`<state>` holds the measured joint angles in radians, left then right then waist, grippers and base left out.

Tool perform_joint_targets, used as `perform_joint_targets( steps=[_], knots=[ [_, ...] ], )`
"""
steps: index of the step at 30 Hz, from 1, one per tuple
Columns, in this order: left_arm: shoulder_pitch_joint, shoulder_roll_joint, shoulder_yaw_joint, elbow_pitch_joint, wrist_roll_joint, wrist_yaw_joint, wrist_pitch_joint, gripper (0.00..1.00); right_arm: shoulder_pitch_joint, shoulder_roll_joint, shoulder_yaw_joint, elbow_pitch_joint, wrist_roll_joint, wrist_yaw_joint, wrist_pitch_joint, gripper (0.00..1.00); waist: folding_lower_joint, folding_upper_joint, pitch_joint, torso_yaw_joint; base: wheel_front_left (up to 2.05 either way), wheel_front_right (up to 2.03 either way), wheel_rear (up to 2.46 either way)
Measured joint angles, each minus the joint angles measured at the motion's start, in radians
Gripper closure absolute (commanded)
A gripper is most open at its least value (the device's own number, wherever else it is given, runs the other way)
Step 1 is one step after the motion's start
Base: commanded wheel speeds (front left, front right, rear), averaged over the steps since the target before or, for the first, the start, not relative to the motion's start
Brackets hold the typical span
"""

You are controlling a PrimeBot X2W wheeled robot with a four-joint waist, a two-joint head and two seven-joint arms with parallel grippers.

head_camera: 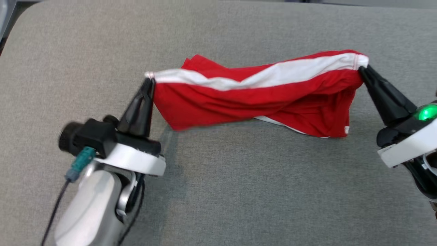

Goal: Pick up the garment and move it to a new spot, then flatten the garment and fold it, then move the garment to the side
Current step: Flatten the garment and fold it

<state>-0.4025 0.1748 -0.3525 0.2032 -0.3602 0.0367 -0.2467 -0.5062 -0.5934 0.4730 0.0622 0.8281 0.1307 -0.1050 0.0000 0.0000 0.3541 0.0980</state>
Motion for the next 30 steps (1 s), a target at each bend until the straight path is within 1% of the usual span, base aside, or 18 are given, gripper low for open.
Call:
perform_joint_targets(
  steps=[4, 7, 8, 13, 18, 23, 27, 30],
  knots=[
    [-0.036, 0.047, 0.01, -0.124, 0.029, 0.01, 0.023, 1.0, 0.024, 0.0, -0.049, -0.052, 0.041, 0.0, -0.051, 1.0, 0.0, 0.0, -0.034, -0.019, 0.0, 0.0, 0.0],
    [-0.077, 0.086, 0.015, -0.212, 0.053, 0.012, 0.064, 1.0, 0.025, -0.002, -0.09, -0.1, 0.067, 0.0, -0.077, 1.0, 0.0, 0.0, -0.062, -0.036, 0.0, 0.0, 0.0],
    [-0.12, 0.108, 0.017, -0.262, 0.065, 0.008, 0.097, 1.0, 0.023, -0.005, -0.12, -0.129, 0.071, 0.0, -0.083, 1.0, 0.0, 0.0, -0.081, -0.048, 0.0, 0.0, 0.0],
    [-0.239, 0.144, 0.03, -0.354, 0.081, -0.003, 0.167, 1.0, -0.014, -0.007, -0.188, -0.196, 0.098, 0.0, -0.08, 1.0, 0.0, 0.0, -0.128, -0.08, 0.0, 0.0, 0.0],
    [-0.349, 0.163, 0.051, -0.386, 0.076, -0.02, 0.217, 1.0, -0.063, -0.004, -0.235, -0.232, 0.114, 0.0, -0.048, 1.0, 0.0, 0.0, -0.171, -0.115, 0.0, 0.0, 0.0],
    [-0.402, 0.16, 0.05, -0.368, 0.054, -0.036, 0.243, 1.0, -0.083, 0.014, -0.243, -0.237, 0.123, 0.0, -0.018, 1.0, 0.0, 0.0, -0.194, -0.145, 0.0, 0.0, 0.0],
    [-0.436, 0.15, 0.048, -0.336, 0.034, -0.047, 0.246, 1.0, -0.109, 0.032, -0.247, -0.218, 0.133, 0.0, -0.016, 1.0, 0.0, 0.0, -0.181, -0.155, 0.0, 0.0, 0.0],
    [-0.475, 0.139, 0.048, -0.291, 0.016, -0.063, 0.234, 1.0, -0.146, 0.046, -0.242, -0.193, 0.145, 0.0, -0.016, 1.0, 0.0, 0.0, -0.157, -0.158, 0.0, 0.0, 0.0]
  ],
)
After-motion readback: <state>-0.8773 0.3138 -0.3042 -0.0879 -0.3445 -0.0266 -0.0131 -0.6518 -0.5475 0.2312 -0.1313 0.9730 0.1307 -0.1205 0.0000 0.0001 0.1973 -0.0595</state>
